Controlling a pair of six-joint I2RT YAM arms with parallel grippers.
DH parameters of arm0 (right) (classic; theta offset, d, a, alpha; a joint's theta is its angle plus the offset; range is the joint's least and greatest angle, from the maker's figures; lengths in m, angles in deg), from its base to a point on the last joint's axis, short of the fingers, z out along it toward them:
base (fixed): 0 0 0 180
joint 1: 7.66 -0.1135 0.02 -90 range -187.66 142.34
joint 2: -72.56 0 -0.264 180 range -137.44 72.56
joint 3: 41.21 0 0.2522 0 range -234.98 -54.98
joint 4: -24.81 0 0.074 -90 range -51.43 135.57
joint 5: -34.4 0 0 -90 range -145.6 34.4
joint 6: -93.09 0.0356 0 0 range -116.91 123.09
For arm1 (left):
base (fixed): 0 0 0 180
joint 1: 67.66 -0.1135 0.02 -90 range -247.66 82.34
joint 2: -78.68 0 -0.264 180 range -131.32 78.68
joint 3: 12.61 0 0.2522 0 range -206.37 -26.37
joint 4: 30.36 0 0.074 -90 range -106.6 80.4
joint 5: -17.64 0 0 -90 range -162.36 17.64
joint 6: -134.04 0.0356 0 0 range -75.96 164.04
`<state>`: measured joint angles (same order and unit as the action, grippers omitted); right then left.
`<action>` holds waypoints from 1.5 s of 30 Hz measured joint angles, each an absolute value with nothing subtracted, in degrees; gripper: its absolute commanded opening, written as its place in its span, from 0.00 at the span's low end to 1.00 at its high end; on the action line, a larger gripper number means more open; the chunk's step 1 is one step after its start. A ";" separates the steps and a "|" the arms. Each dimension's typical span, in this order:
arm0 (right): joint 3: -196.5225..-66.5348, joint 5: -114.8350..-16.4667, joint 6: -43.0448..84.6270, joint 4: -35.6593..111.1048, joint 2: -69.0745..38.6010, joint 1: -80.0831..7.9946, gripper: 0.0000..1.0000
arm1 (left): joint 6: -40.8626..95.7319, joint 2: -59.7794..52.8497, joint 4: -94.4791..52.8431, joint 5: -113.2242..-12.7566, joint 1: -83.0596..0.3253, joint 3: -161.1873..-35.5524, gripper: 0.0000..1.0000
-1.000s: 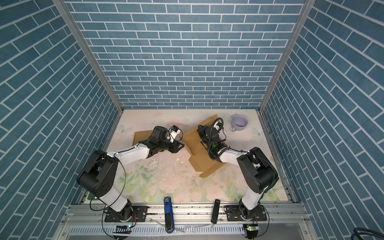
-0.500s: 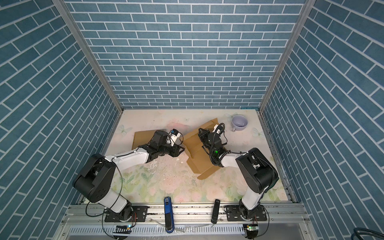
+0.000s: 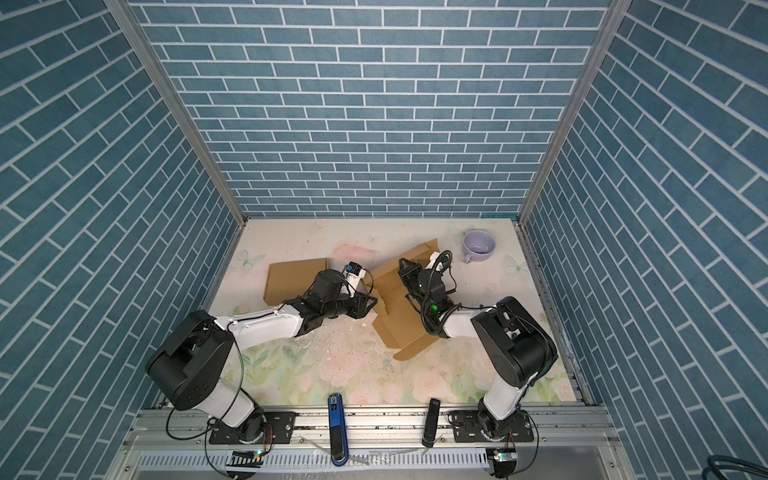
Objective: Fold the paper box
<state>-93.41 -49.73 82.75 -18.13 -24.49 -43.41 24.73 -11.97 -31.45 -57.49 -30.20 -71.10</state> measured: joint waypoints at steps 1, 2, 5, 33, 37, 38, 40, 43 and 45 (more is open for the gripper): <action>-93.35 -49.73 82.75 -18.33 -24.49 -43.41 0.00 | 24.27 -11.97 -31.93 -57.99 -29.83 -70.92 0.56; -93.32 -49.75 82.75 -18.46 -24.49 -43.41 0.00 | 23.90 -11.97 -32.35 -58.32 -29.42 -70.75 0.56; -93.06 -49.80 82.75 -18.90 -24.49 -43.41 0.00 | 22.81 -11.97 -33.74 -59.35 -28.33 -70.31 0.56; -89.52 -48.05 82.75 -22.31 -22.39 -43.17 0.00 | 16.32 -20.41 -36.72 -81.05 -21.05 -74.53 0.55; -88.56 -47.94 82.79 -22.72 -21.93 -43.17 0.00 | 14.87 -21.70 -36.63 -86.08 -20.37 -75.58 0.49; -88.25 -47.85 82.79 -22.79 -21.80 -43.17 0.00 | 14.59 -22.01 -36.52 -87.52 -20.19 -75.93 0.47; -87.82 -47.76 83.16 -22.81 -21.54 -43.15 0.00 | 14.11 -22.57 -36.13 -90.27 -20.02 -76.70 0.42; -87.53 -47.61 83.38 -22.86 -21.17 -43.15 0.00 | 13.82 -23.40 -34.99 -93.64 -19.60 -78.29 0.37; -87.47 -47.46 83.47 -22.90 -21.15 -43.15 0.00 | 13.74 -24.15 -34.20 -95.37 -19.39 -79.30 0.32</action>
<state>-87.47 -47.46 83.47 -22.90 -21.15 -43.15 13.74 -24.15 -34.20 -95.37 -19.39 -79.30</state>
